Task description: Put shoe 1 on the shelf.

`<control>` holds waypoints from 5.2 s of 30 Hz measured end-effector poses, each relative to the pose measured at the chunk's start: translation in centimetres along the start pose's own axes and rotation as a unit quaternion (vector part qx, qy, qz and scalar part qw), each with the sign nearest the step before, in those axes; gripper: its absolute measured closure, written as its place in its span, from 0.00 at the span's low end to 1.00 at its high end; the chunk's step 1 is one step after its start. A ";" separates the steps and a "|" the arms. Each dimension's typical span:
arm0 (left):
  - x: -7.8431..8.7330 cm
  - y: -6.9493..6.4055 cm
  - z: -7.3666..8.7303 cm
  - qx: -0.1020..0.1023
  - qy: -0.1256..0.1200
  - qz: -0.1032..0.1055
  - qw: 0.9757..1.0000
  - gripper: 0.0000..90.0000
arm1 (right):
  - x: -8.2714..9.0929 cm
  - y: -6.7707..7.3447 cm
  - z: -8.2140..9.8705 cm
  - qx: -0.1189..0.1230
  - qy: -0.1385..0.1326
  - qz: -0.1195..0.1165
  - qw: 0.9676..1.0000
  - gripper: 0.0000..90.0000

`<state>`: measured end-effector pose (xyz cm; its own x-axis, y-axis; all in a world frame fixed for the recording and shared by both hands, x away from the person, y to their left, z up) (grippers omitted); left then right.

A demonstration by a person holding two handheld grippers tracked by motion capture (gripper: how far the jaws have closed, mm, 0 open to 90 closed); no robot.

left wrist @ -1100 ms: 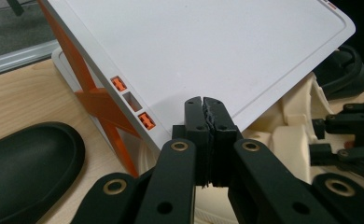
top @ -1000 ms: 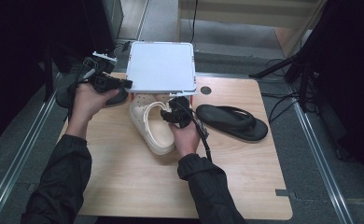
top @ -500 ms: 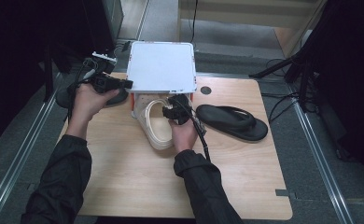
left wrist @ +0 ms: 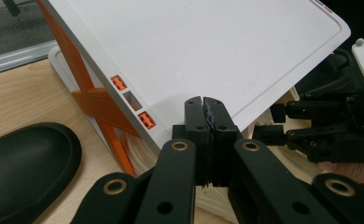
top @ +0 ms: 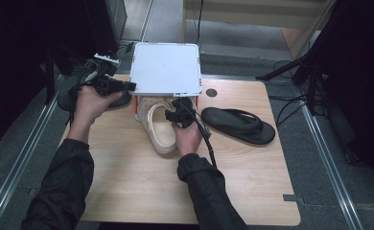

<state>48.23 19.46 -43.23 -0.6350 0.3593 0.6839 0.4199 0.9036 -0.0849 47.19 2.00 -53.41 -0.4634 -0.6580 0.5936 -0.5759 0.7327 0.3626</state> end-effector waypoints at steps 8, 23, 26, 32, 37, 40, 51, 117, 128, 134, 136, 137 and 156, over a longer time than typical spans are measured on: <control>0.0 0.0 0.0 0.003 -0.004 0.000 1.000 1.00 | 0.5 0.2 0.2 -0.009 0.002 -0.023 1.000 0.58; 0.0 0.1 0.0 0.004 -0.003 -0.001 1.000 1.00 | 4.9 0.7 1.3 0.011 -0.001 -0.041 0.999 0.58; 0.0 0.1 0.0 0.004 -0.002 0.000 1.000 1.00 | 6.1 0.9 1.6 0.020 -0.006 -0.045 0.999 0.64; 0.0 0.1 0.0 0.005 -0.003 -0.001 1.000 1.00 | 7.7 2.0 3.3 0.035 -0.010 -0.068 0.997 0.81; 0.0 0.0 0.0 0.005 -0.004 -0.002 1.000 1.00 | 8.2 2.9 5.6 0.045 -0.013 -0.097 0.994 0.95; 0.0 0.0 0.0 0.004 -0.005 -0.001 1.000 1.00 | 8.3 3.3 6.9 0.052 -0.010 -0.106 0.993 1.00; 0.0 0.0 0.0 0.004 -0.005 -0.003 1.000 1.00 | 7.9 5.0 10.6 0.075 0.015 -0.123 0.989 1.00; 0.0 0.0 0.1 0.006 -0.005 -0.005 1.000 1.00 | -2.0 6.1 3.3 0.085 0.018 -0.087 0.992 1.00; 0.0 0.0 0.1 0.009 -0.004 0.000 1.000 1.00 | -4.0 4.9 1.5 0.066 0.000 -0.064 0.996 1.00; 0.0 0.0 0.1 0.010 -0.005 -0.001 1.000 1.00 | -4.4 4.6 1.1 0.051 0.003 -0.073 0.996 1.00; 0.0 0.1 0.1 0.012 -0.005 -0.001 1.000 1.00 | -4.1 4.6 1.4 0.040 0.014 -0.079 0.996 1.00; 0.0 0.1 0.1 0.013 -0.006 -0.001 1.000 1.00 | -3.8 4.7 1.5 0.042 0.014 -0.080 0.996 1.00; 0.0 0.0 0.1 0.014 -0.004 -0.003 1.000 1.00 | 4.4 4.7 5.9 0.054 0.011 -0.115 0.992 1.00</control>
<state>48.13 19.48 -43.29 -0.6422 0.3553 0.6792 0.3982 0.9118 -0.1005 38.47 1.51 -53.33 -0.2971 -0.8002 0.5209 -0.7340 0.5404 0.4114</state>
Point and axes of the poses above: each handheld gripper's, and its own axes: x roughly backward along the jaws, z roughly out of its underside, y roughly to its left, the point moved 8 cm from there along -x, roughly forward along the jaws, and after that the axes turned 14 degrees about -z, right-handed, at the moved point
